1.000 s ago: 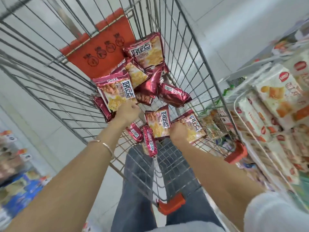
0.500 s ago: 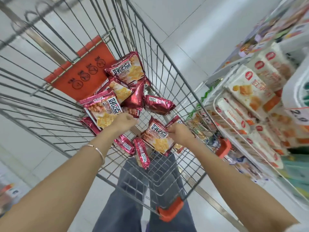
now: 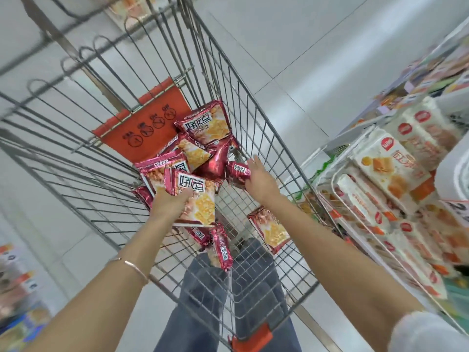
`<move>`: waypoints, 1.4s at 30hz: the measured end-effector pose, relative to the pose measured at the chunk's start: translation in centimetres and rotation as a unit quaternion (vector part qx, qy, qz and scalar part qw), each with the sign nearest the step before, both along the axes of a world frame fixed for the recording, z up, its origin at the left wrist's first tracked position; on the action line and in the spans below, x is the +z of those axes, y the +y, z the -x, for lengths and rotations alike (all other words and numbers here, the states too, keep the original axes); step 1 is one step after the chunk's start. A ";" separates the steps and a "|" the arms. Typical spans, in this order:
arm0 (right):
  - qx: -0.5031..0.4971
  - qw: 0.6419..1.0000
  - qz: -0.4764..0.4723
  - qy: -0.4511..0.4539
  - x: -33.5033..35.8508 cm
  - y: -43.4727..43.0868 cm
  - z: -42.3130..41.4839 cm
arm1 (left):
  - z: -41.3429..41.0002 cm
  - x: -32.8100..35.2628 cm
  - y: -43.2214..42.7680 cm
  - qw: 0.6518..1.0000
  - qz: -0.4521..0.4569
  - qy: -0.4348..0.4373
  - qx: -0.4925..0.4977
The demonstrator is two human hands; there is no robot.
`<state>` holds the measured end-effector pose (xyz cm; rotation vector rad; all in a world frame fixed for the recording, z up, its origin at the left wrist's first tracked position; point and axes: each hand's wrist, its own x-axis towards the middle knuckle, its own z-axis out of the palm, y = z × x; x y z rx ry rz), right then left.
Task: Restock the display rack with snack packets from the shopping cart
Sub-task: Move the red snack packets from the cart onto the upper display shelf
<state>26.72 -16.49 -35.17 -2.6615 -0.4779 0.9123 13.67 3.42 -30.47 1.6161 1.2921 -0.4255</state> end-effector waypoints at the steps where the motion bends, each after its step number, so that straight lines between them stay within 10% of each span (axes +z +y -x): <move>1: 0.025 0.998 0.061 -0.010 -1.3 0.6 -0.3 | 0.4 -0.1 0.9 1.000 -0.007 -0.009 0.013; 7: 0.141 0.969 0.187 -0.074 -4.2 -0.8 2.5 | 1.1 1.1 3.0 0.999 0.007 -0.028 0.039; 12: 0.104 0.977 -0.035 -0.182 -2.0 -5.2 6.4 | 1.1 1.4 2.8 0.996 0.018 -0.027 0.081; 18: 0.161 0.906 -0.249 -0.303 3.3 -7.3 6.9 | 1.2 5.1 2.0 0.988 0.072 -0.031 0.134; 32: 0.436 0.712 -0.408 -0.370 15.2 -3.7 -0.7 | 2.4 14.9 -0.4 0.958 0.267 -0.085 0.064; 35: 0.457 0.721 -0.383 -0.353 17.7 -3.5 -0.4 | 3.0 17.0 -2.7 0.956 0.276 -0.097 -0.003; 37: 0.408 0.788 -0.328 -0.324 19.3 -3.8 0.1 | 3.7 18.0 -4.5 0.957 0.268 -0.111 0.020; 40: 0.107 0.932 -0.306 -0.161 20.6 -5.8 1.5 | 5.5 18.6 -5.9 0.955 0.240 -0.156 0.075; 42: -0.094 0.933 -0.347 0.026 21.7 -7.6 3.0 | 7.0 19.0 -6.3 0.951 0.213 -0.190 0.119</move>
